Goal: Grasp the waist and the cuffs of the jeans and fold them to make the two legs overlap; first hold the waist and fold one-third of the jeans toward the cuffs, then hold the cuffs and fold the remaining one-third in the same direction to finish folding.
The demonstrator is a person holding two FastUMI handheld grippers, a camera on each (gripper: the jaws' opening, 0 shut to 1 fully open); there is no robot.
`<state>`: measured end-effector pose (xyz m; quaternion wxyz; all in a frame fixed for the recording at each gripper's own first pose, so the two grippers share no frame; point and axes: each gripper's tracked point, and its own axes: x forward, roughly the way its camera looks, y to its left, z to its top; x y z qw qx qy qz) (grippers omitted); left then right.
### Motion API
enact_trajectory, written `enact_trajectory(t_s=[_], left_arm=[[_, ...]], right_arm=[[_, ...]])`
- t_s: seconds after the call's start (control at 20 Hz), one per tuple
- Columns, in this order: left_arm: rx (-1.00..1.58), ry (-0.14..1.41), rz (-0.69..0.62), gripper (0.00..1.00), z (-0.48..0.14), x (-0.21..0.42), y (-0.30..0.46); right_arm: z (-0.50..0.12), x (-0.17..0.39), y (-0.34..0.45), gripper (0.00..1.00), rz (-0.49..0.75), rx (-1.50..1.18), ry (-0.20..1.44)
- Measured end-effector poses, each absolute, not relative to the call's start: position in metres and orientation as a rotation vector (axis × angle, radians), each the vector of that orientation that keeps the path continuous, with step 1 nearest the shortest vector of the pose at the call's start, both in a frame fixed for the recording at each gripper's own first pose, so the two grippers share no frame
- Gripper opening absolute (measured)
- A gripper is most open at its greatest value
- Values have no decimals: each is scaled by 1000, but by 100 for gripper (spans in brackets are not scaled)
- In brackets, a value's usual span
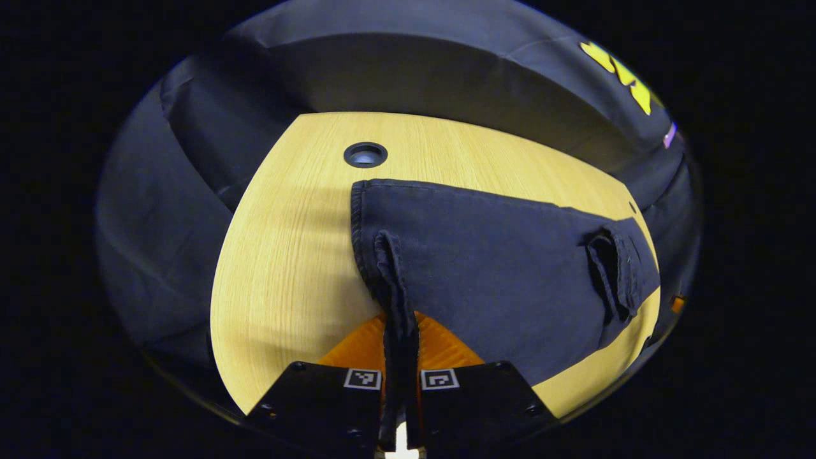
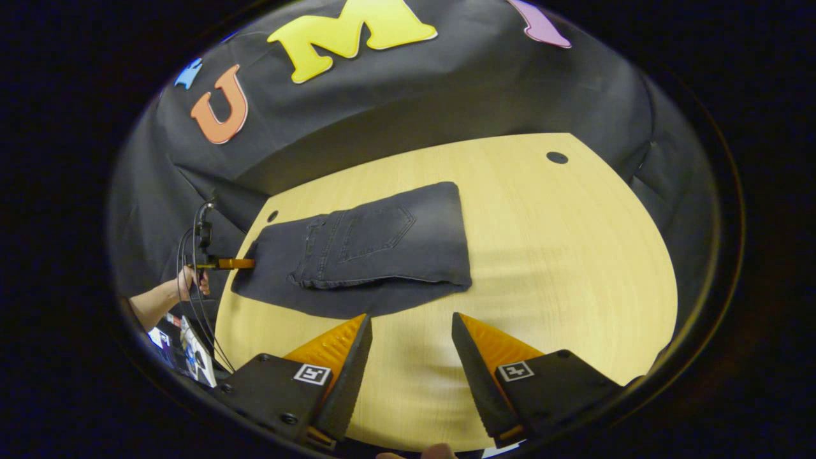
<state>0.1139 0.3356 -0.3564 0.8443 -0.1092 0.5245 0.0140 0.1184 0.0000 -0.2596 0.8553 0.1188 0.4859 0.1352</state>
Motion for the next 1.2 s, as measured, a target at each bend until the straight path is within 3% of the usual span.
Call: enact_trajectory(t_s=[0.15, 0.2, 0.6, 0.85, 1.05, 1.2], left_arm=[[-354, 1032, 36, 7, -314, 118, 314], [-387, 999, 32, 6, -298, 120, 308], [-289, 917, -64, 6, -170, 132, 196], [-411, 866, -203, 6, -101, 166, 56], [-355, 908, -338, 6, -128, 174, -65], [-230, 952, -334, 6, -203, 188, -117]], right_arm=[[-246, 120, -16, 83, 243, 261, 971], [-240, 119, -24, 90, 219, 272, 946], [-206, 83, -75, 90, 156, 367, 854], [-193, 55, -122, 90, 80, 437, 802], [-196, 36, -165, 90, -24, 494, 779], [-204, 17, -199, 90, -107, 522, 796]])
